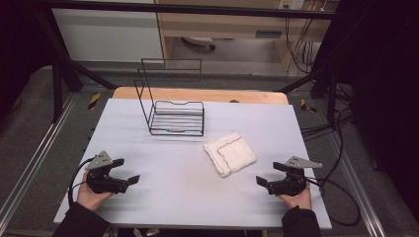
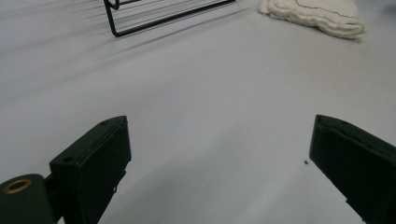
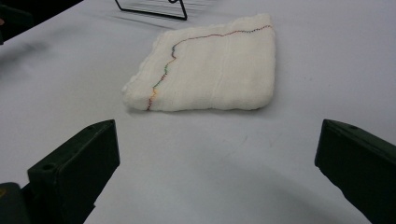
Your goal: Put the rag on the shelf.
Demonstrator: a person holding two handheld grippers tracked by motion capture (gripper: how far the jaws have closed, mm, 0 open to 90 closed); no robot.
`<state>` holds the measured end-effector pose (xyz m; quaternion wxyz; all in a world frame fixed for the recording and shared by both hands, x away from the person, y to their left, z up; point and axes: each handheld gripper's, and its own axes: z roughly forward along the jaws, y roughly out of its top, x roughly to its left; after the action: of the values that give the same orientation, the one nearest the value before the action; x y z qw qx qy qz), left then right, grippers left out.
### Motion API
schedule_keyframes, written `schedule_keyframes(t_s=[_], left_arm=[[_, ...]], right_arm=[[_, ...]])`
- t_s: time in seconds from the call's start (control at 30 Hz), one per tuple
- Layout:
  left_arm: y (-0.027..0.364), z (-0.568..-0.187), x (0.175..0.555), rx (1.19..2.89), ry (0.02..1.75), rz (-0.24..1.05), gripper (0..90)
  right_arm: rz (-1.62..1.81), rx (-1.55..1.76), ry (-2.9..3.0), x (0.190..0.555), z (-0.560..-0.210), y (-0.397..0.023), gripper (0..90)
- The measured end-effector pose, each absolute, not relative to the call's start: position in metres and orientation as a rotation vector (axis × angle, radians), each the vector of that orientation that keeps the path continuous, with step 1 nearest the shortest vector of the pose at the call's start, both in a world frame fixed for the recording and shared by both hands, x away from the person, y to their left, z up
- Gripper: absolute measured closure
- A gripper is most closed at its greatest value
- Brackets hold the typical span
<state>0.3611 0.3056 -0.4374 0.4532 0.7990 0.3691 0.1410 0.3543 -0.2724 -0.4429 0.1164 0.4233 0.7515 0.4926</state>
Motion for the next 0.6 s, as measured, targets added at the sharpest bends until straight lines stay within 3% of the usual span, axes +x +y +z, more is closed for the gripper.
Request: schedule_keyframes(t_s=[0.6], left_arm=[[0.307,-0.439,0.36,1.971,0.92,0.359,5.5]], right_arm=[[1.403,1.239,2.218,0.355,-0.441,-0.262,0.6]])
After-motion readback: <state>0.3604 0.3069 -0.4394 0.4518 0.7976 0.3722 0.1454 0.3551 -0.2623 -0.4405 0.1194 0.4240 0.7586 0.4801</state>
